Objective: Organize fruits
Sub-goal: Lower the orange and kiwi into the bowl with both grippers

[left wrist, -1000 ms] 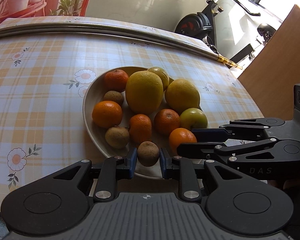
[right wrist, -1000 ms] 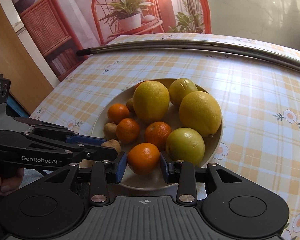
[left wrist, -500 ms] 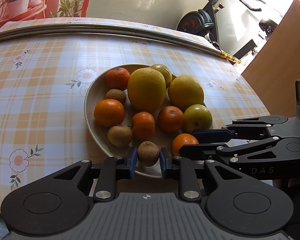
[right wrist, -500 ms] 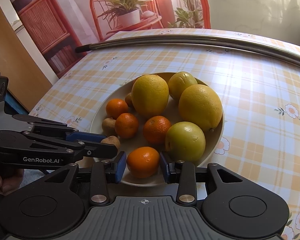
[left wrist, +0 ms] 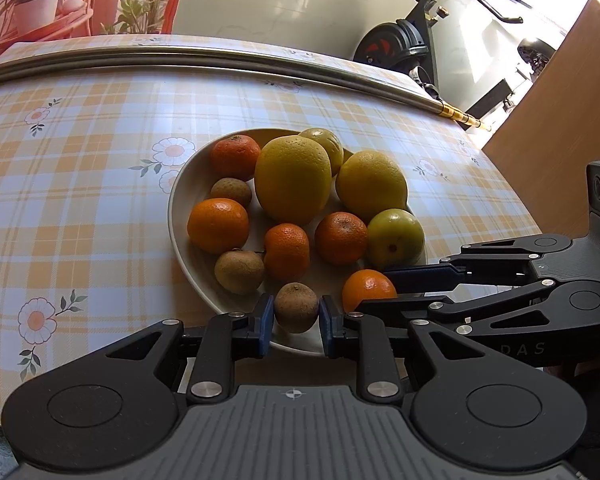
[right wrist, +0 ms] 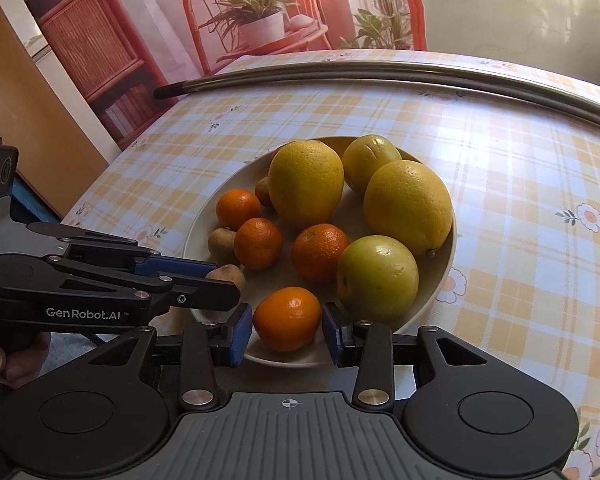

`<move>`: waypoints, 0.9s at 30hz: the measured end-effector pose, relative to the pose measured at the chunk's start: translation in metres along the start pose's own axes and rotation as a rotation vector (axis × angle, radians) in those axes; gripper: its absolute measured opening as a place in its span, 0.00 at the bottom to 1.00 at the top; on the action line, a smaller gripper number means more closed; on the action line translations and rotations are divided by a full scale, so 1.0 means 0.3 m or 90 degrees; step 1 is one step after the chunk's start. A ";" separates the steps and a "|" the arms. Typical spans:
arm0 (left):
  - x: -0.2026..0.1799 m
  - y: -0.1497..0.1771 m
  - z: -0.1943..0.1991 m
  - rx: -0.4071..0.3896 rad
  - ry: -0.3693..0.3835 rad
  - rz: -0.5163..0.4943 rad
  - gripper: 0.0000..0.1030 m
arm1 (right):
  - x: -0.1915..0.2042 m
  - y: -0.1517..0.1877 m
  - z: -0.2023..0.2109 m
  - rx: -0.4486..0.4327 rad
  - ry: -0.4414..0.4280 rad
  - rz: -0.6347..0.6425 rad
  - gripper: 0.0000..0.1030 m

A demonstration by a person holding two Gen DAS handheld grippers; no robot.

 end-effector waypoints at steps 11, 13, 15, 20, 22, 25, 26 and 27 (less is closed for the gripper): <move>-0.003 0.000 0.009 -0.006 0.000 0.000 0.25 | 0.001 -0.001 0.005 -0.004 0.004 0.007 0.35; -0.003 0.000 0.013 -0.009 -0.002 -0.001 0.25 | 0.002 -0.002 0.007 -0.005 0.006 0.009 0.35; -0.005 0.000 0.017 -0.011 -0.003 -0.003 0.25 | 0.002 -0.002 0.008 -0.005 0.008 0.010 0.36; -0.010 -0.002 0.026 -0.014 -0.003 -0.009 0.25 | 0.001 -0.003 0.014 -0.007 0.011 0.013 0.39; -0.010 -0.002 0.029 -0.015 -0.004 -0.012 0.25 | -0.001 -0.003 0.017 -0.009 0.012 0.014 0.40; -0.010 -0.003 0.031 -0.017 -0.005 -0.013 0.25 | -0.001 -0.004 0.020 -0.009 0.014 0.015 0.41; -0.010 -0.003 0.031 -0.017 -0.005 -0.013 0.25 | -0.001 -0.004 0.021 -0.009 0.015 0.016 0.42; -0.011 -0.003 0.031 -0.017 -0.006 -0.014 0.25 | -0.001 -0.005 0.022 -0.010 0.015 0.016 0.42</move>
Point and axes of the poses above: each gripper's, at about its wrist camera, not at the fingertips, and z roughly against the way its jaws point, x to its left, y to its underside, the point moved 7 cm from there along -z, roughly the way its jaws point, and after that the axes turned 2 degrees about -x, right-handed, at the moved point
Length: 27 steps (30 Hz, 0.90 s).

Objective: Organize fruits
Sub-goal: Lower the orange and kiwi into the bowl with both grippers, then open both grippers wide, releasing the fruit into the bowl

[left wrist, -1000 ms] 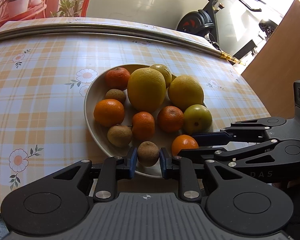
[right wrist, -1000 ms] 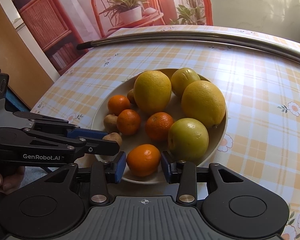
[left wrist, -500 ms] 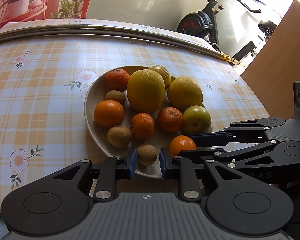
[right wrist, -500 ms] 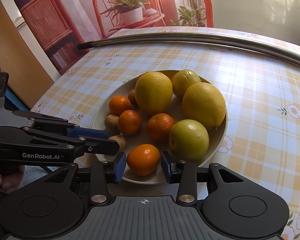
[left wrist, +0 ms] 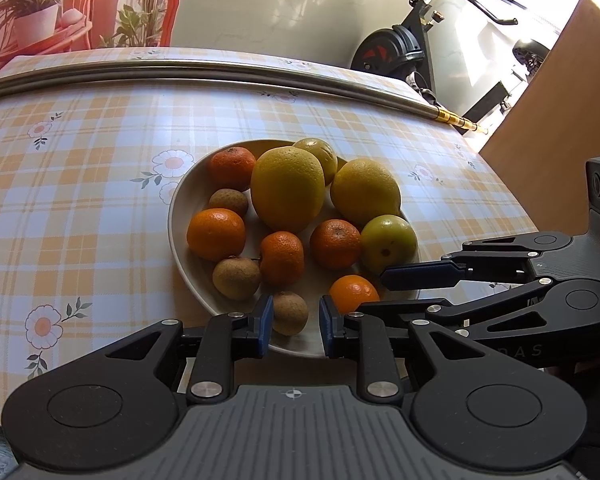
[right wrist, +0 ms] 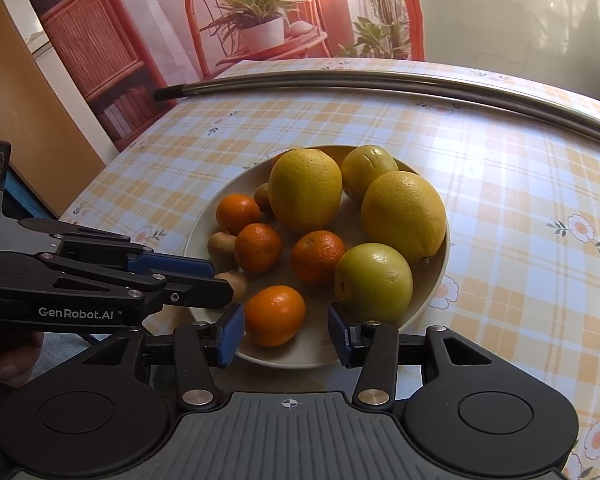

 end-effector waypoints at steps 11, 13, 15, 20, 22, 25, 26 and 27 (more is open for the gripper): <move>0.028 -0.025 0.049 -0.034 -0.008 0.025 0.39 | 0.003 -0.008 0.024 -0.011 0.006 0.008 0.51; 0.032 -0.030 0.057 -0.040 -0.014 0.026 0.39 | 0.007 -0.012 0.033 -0.016 0.011 0.013 0.52; 0.034 -0.036 0.064 -0.046 -0.021 0.023 0.40 | 0.009 -0.016 0.042 -0.022 0.017 0.018 0.52; 0.039 -0.056 0.081 -0.064 -0.046 0.013 0.44 | 0.010 -0.028 0.067 -0.037 0.030 0.023 0.57; 0.041 -0.060 0.083 -0.067 -0.051 0.012 0.47 | 0.010 -0.031 0.074 -0.042 0.036 0.026 0.60; 0.045 -0.062 0.085 -0.069 -0.057 0.011 0.50 | 0.010 -0.034 0.081 -0.046 0.040 0.027 0.61; 0.046 -0.063 0.084 -0.069 -0.057 0.010 0.50 | 0.010 -0.034 0.082 -0.047 0.042 0.027 0.62; 0.046 -0.064 0.084 -0.069 -0.059 0.011 0.50 | 0.010 -0.035 0.083 -0.047 0.042 0.026 0.63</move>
Point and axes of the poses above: each gripper's, at about its wrist camera, not at the fingertips, and z roughly against the way its jaws point, x to its left, y to its underside, the point moved 7 cm from there along -z, roughly the way its jaws point, and after that the axes turned 2 degrees about -x, right-handed, at the moved point
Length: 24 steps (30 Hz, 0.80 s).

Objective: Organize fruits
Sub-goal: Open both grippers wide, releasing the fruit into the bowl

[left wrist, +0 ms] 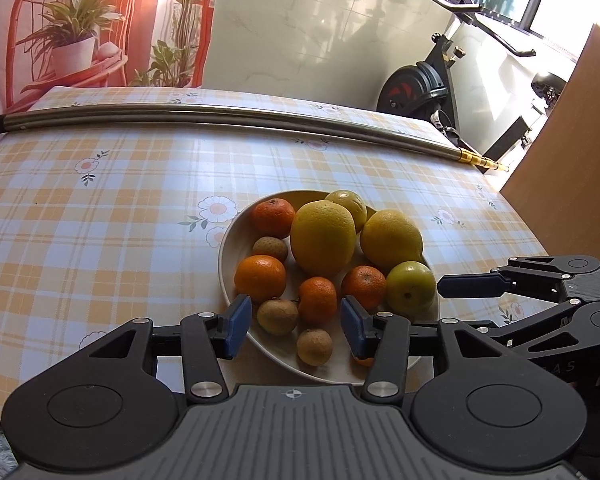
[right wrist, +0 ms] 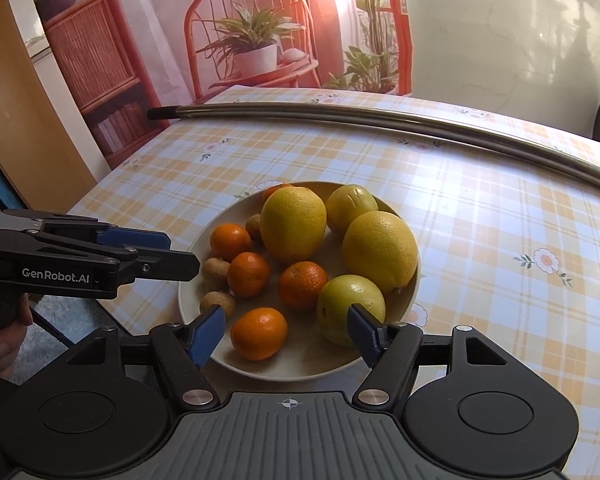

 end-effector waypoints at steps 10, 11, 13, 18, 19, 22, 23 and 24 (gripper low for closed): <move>0.018 -0.002 0.002 0.002 -0.012 0.015 0.82 | -0.006 -0.008 0.011 -0.009 0.010 -0.002 0.81; 0.019 -0.005 0.002 0.001 -0.009 0.018 0.86 | -0.008 -0.009 0.013 -0.010 0.013 -0.002 0.87; 0.021 -0.009 0.003 0.001 -0.010 0.021 0.89 | -0.013 -0.013 0.017 -0.012 0.018 -0.005 0.93; 0.008 -0.013 0.006 -0.003 -0.012 0.004 0.95 | -0.022 -0.016 0.020 -0.009 0.023 -0.008 0.98; 0.004 -0.014 0.008 -0.005 -0.010 0.000 0.96 | -0.022 -0.017 0.021 -0.010 0.023 -0.009 0.99; -0.007 -0.017 0.013 -0.011 -0.011 -0.015 1.00 | -0.032 -0.024 0.028 -0.017 0.025 -0.022 0.99; -0.008 -0.019 0.014 -0.012 -0.013 -0.018 1.00 | -0.034 -0.028 0.031 -0.020 0.022 -0.030 0.99; -0.008 -0.021 0.015 -0.013 -0.015 -0.018 1.00 | -0.039 -0.034 0.035 -0.023 0.018 -0.040 0.99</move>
Point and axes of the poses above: each gripper's, at about its wrist camera, not at the fingertips, and z roughly against the way its jaws point, x to its left, y to its underside, the point moved 7 cm from there along -z, roughly the way its jaws point, and after that the axes turned 2 degrees about -x, right-handed, at the moved point
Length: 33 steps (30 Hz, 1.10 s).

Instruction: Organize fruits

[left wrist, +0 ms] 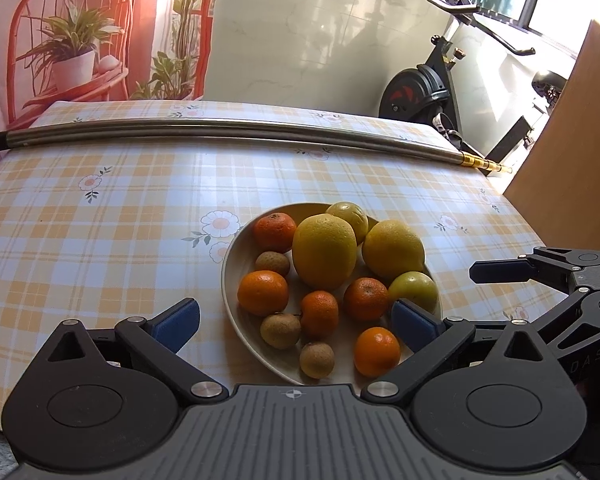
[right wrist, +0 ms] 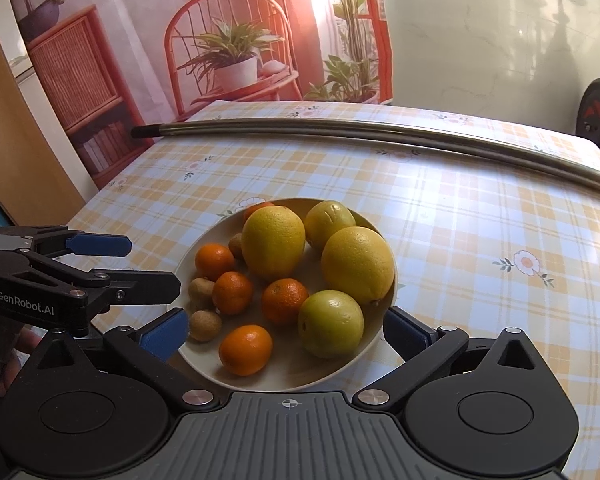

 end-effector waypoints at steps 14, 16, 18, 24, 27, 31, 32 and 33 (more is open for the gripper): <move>0.011 -0.283 0.201 -0.163 -0.042 0.008 1.00 | -0.093 -0.299 0.241 -0.168 0.073 -0.006 1.00; 0.003 -0.327 0.251 -0.198 -0.050 0.004 1.00 | -0.101 -0.353 0.295 -0.204 0.093 -0.003 1.00; -0.012 -0.376 0.317 -0.241 -0.061 0.000 1.00 | -0.107 -0.399 0.337 -0.234 0.107 -0.002 1.00; -0.078 -0.461 0.434 -0.317 -0.115 -0.025 1.00 | -0.102 -0.500 0.453 -0.306 0.119 0.012 1.00; -0.112 -0.473 0.454 -0.325 -0.123 -0.029 1.00 | -0.093 -0.511 0.487 -0.327 0.120 0.014 1.00; -0.126 -0.478 0.454 -0.313 -0.115 -0.020 1.00 | -0.091 -0.511 0.506 -0.333 0.114 0.008 1.00; -0.115 -0.475 0.450 -0.308 -0.116 -0.017 1.00 | -0.088 -0.507 0.508 -0.332 0.115 0.006 1.00; -0.120 -0.474 0.449 -0.307 -0.117 -0.019 1.00 | -0.085 -0.502 0.507 -0.330 0.117 0.001 1.00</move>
Point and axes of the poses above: each gripper's, at about its wrist camera, not at the fingertips, and z roughly against the way its jaws point, x to its left, y to its underside, the point moved 7 cm from there along -z, roughly the way its jaws point, and after that the axes turned 2 degrees about -x, right-handed, at the moved point
